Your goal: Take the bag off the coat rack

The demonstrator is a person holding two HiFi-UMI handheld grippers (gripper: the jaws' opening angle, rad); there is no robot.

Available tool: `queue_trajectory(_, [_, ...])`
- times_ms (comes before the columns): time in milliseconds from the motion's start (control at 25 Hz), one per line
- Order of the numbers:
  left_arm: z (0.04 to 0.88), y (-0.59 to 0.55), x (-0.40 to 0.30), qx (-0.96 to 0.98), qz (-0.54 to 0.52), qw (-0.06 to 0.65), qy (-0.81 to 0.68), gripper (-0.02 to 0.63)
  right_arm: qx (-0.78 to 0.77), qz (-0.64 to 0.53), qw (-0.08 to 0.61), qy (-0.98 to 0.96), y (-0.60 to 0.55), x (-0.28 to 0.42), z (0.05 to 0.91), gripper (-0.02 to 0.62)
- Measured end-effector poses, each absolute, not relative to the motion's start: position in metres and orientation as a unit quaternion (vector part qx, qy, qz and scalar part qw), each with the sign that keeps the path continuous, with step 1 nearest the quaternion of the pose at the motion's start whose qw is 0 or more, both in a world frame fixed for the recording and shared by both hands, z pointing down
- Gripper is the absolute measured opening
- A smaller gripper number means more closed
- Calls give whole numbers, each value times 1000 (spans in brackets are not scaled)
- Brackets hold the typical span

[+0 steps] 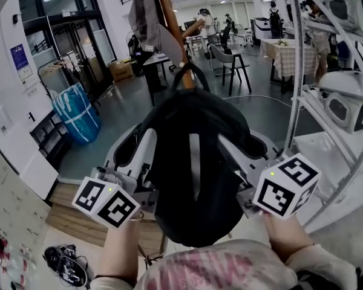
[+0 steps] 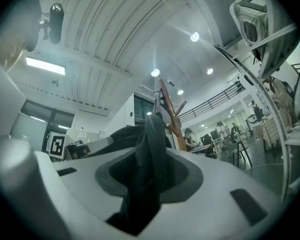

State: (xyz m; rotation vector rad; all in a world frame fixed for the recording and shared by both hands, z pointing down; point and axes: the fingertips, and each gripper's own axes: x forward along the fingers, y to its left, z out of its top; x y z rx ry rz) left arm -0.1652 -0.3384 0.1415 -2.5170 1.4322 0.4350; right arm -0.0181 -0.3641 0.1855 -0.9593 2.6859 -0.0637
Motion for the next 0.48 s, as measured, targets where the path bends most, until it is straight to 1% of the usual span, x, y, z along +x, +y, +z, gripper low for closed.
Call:
queue_trajectory(200, [156, -298, -163, -847, 162, 93, 497, 95, -330, -20, 124, 935, -326, -15, 193, 124])
queue_trajectory(480, [190, -236, -158, -835, 169, 57, 521, 95, -312, -21, 82, 946, -270, -17, 219, 124])
